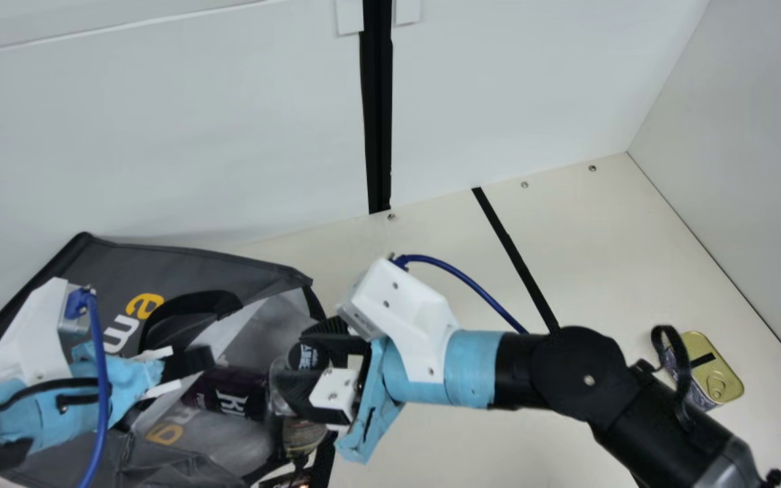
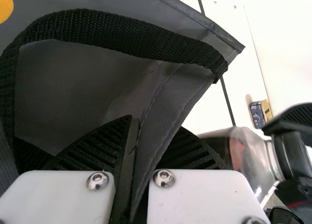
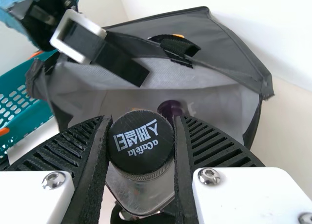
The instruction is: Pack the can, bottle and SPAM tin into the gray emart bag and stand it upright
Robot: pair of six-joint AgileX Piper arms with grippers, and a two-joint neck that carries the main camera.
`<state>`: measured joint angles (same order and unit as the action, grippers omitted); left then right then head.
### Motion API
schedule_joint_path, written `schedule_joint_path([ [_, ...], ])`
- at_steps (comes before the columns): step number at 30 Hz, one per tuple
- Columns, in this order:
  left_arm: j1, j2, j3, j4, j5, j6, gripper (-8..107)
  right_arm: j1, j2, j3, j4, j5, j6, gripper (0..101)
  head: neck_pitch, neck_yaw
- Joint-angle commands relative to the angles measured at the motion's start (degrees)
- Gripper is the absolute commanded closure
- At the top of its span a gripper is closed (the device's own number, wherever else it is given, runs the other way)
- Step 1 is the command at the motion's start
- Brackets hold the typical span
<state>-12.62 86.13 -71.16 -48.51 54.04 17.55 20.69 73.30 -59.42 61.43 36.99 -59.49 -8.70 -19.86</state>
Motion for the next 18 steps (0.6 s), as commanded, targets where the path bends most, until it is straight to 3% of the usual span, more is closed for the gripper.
schedule_joint_path([
  [1, 0.0, 0.0, 0.0, 0.0, 0.0, 0.0, 107, -0.2, 1.6, -0.5, 1.4, 0.5, -1.7, 101, -1.3, -0.1],
  [18, 0.0, 0.0, 0.0, 0.0, 0.0, 0.0, 107, -0.3, 12.9, -4.3, 10.3, 2.1, -11.1, 101, -1.3, -0.1],
])
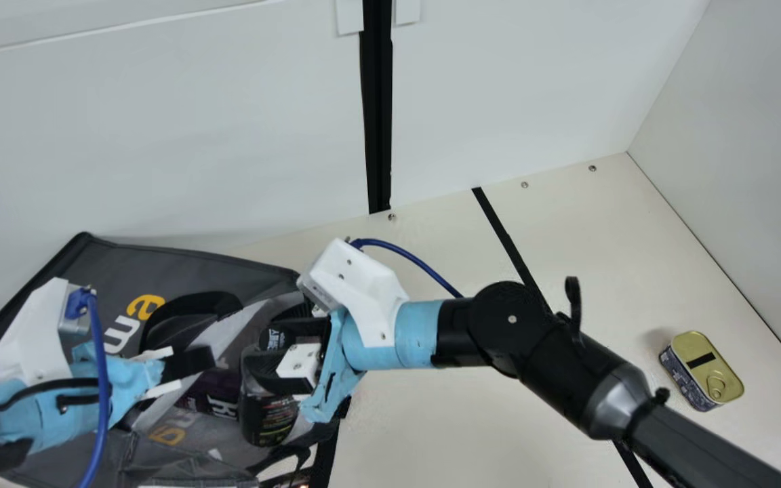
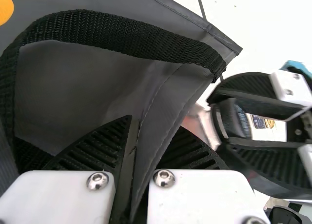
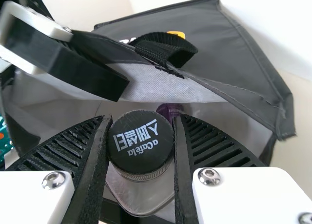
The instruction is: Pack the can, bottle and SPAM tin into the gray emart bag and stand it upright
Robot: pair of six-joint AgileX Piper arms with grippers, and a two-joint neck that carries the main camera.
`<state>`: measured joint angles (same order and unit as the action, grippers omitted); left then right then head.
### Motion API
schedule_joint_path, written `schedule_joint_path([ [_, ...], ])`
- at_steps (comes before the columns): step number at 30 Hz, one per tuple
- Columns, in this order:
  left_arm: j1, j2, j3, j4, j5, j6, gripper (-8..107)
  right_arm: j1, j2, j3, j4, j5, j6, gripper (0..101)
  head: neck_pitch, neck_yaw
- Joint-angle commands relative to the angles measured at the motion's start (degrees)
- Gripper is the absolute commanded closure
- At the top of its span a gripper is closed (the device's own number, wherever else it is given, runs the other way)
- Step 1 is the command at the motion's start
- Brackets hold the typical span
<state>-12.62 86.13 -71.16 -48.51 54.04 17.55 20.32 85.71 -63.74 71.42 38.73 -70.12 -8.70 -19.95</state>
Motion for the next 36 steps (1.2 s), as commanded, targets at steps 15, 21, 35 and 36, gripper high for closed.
schedule_joint_path([
  [15, 0.0, 0.0, 0.0, 0.0, 0.0, 0.0, 107, 1.4, 8.9, -3.3, 6.3, 0.2, -5.4, 101, -1.3, 0.0],
  [21, 0.0, 0.0, 0.0, 0.0, 0.0, 0.0, 107, 2.6, 12.0, -5.5, 6.8, -0.3, -6.1, 101, -1.3, 0.0],
  [35, 0.0, 0.0, 0.0, 0.0, -0.1, 0.0, 107, 5.3, 18.2, -11.1, 5.2, -1.6, -5.4, 101, -1.3, 0.0],
  [36, 0.0, 0.0, 0.0, 0.0, -0.1, 0.0, 107, 5.5, 18.5, -11.5, 4.9, -1.7, -5.3, 101, -1.3, 0.0],
])
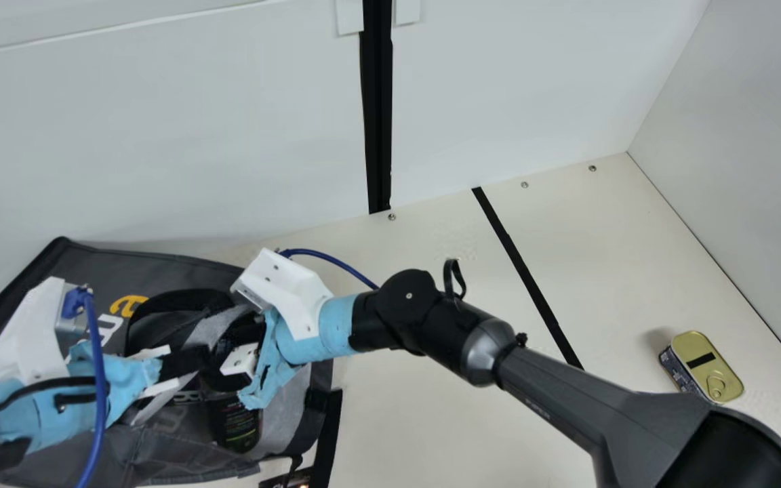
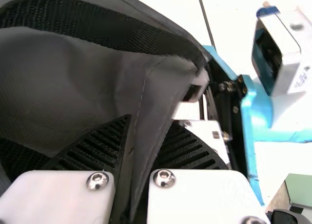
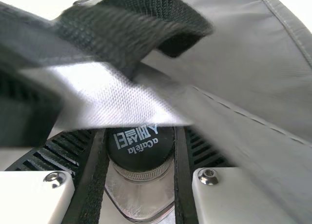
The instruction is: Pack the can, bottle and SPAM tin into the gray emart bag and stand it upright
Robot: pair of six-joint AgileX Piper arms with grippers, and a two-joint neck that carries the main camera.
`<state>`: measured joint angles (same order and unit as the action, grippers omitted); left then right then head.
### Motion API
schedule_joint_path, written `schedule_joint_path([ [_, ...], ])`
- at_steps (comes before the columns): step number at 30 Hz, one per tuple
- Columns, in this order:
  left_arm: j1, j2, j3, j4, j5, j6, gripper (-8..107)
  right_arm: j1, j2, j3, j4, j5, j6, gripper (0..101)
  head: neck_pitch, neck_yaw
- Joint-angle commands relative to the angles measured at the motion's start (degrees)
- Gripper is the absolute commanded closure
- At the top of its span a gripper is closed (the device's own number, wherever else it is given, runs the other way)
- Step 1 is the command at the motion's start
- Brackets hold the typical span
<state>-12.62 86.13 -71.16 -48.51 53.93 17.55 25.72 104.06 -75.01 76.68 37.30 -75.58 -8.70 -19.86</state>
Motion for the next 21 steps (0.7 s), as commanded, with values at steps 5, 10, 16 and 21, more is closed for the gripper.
schedule_joint_path([
  [5, 0.0, 0.0, 0.0, 0.0, 0.0, 0.0, 107, 0.7, 1.2, -1.4, -1.3, -0.7, 0.7, 101, -1.3, -0.1],
  [10, 0.0, 0.0, 0.0, 0.0, 0.0, 0.0, 107, 0.8, 1.7, -2.0, -1.9, -0.9, 1.0, 91, -1.3, -0.1],
  [16, 0.0, 0.0, 0.0, 0.0, 0.0, 0.0, 107, 0.9, 1.8, -2.4, -2.6, -1.1, 1.6, 71, -1.3, -0.1],
  [21, 0.0, 0.0, 0.0, 0.0, 0.0, 0.0, 107, 0.8, 1.8, -2.7, -3.1, -1.0, 1.8, 55, -1.3, -0.1],
])
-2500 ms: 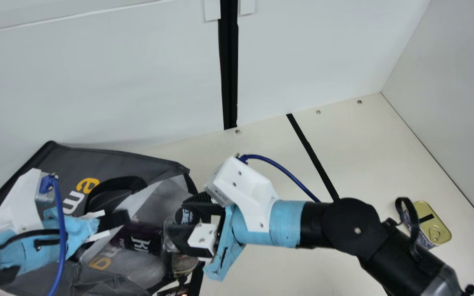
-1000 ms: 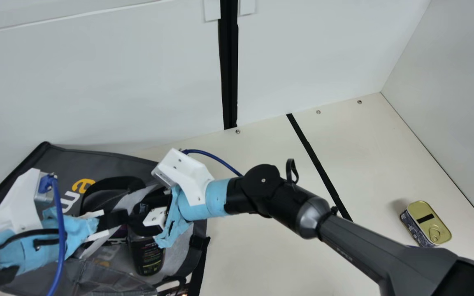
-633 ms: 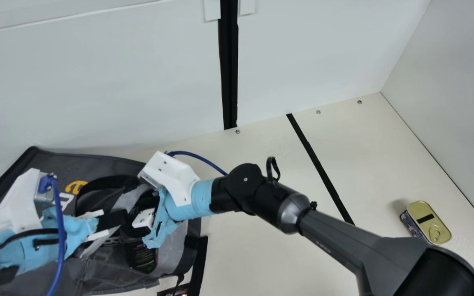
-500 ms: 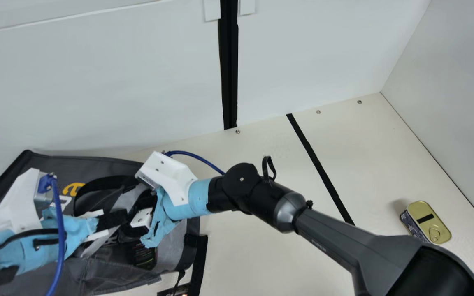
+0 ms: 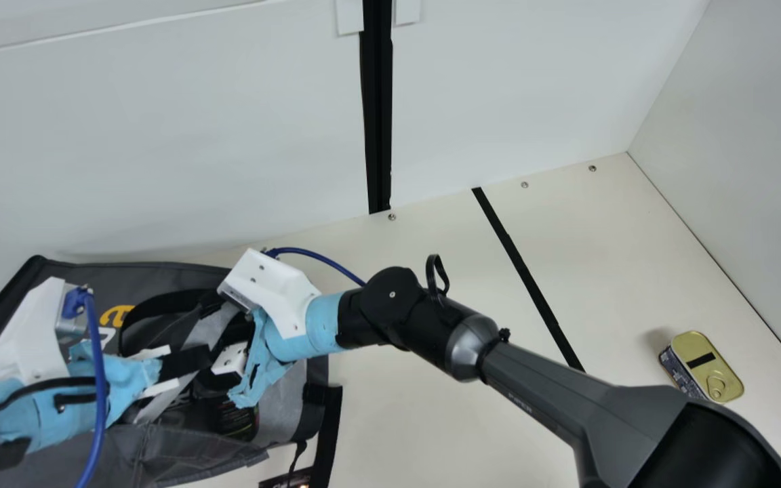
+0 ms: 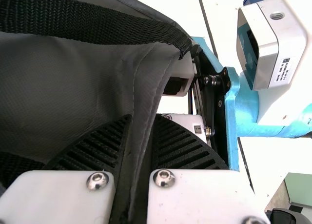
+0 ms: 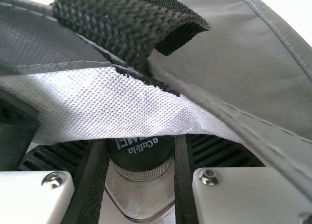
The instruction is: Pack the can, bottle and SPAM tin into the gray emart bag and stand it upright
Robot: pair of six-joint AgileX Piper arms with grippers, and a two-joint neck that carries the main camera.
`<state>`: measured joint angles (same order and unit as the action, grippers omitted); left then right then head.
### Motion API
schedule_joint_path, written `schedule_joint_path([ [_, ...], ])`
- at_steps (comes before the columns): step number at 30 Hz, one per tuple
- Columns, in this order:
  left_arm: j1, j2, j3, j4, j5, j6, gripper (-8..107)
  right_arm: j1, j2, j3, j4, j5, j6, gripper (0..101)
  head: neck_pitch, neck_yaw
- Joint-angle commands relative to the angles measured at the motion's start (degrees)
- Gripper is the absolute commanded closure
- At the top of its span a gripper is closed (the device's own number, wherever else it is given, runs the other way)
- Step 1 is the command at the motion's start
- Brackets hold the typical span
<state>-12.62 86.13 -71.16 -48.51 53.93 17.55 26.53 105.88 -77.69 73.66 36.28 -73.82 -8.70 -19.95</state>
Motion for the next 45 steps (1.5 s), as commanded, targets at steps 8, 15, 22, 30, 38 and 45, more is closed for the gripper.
schedule_joint_path([
  [8, 0.0, 0.0, 0.0, 0.0, 0.0, 0.0, 107, -0.8, -0.5, 0.4, -0.6, 0.7, 0.0, 28, -1.3, 0.0],
  [15, 0.0, 0.0, 0.0, 0.0, 0.0, 0.0, 107, -2.2, -1.3, 1.3, -1.1, 1.7, 0.0, 6, -1.3, 0.0],
  [22, 0.0, 0.0, 0.0, 0.0, 0.0, 0.0, 107, -4.6, -3.2, 3.0, -1.6, 3.6, 0.5, 6, -1.3, 0.0],
  [30, 0.0, 0.0, 0.0, 0.0, 0.0, 0.0, 107, -8.2, -6.7, 5.8, -2.8, 7.1, 1.1, 6, -1.3, 0.0],
  [38, 0.0, 0.0, 0.0, 0.0, 0.0, 0.0, 107, -11.9, -10.8, 8.8, -4.8, 9.8, 2.3, 6, -1.3, 0.0],
  [45, 0.0, 0.0, 0.0, 0.0, 0.0, 0.0, 107, -14.4, -15.1, 11.5, -6.9, 10.0, 3.9, 6, -1.3, 0.0],
])
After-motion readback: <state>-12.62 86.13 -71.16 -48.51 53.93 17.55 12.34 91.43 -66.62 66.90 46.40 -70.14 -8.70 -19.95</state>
